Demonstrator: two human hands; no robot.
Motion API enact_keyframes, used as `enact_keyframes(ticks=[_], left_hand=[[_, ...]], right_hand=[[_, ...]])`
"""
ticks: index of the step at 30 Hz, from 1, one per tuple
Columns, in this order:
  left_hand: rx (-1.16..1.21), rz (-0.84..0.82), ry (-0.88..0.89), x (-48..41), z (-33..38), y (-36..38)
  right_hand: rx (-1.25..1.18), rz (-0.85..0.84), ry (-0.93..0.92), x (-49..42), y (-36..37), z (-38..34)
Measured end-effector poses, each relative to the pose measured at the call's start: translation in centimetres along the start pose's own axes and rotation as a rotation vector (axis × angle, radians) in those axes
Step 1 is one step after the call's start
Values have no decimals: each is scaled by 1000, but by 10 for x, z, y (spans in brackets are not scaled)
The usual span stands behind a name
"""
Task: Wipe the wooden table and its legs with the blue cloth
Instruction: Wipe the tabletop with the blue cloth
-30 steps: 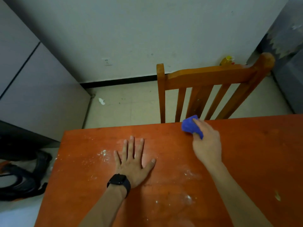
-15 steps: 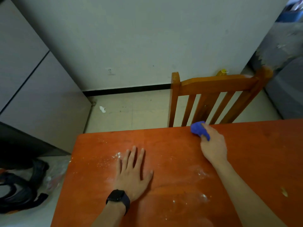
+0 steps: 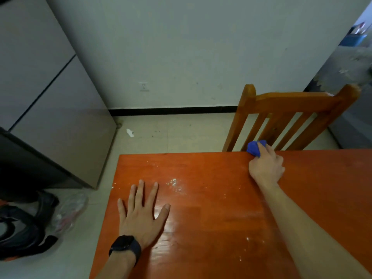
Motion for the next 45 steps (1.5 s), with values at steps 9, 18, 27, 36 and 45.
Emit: enact_keyframes(ticks=[9, 18, 27, 36, 45], left_hand=[[26, -29, 11, 2, -5, 4], [95, -103, 52, -5, -9, -4], [295, 89, -316, 39, -113, -17], [343, 67, -281, 56, -114, -10], [315, 42, -281, 58, -119, -12]], right_hand=[[-478, -336, -175, 46, 9, -46], [-209, -293, -366, 85, 39, -99], [-46, -158, -461, 135, 76, -186], [-397, -299, -377, 136, 86, -218], [-504, -586, -664, 194, 71, -258]])
Point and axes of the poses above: each hand's wrist, its own x-axis away from the middle knuckle, its own y-axis out of the palm, z = x × y, the point moved 3 cm from there along -x, towards the middle knuckle, and after that the axes turned 13 degrees about z, right-handed, at the moved point
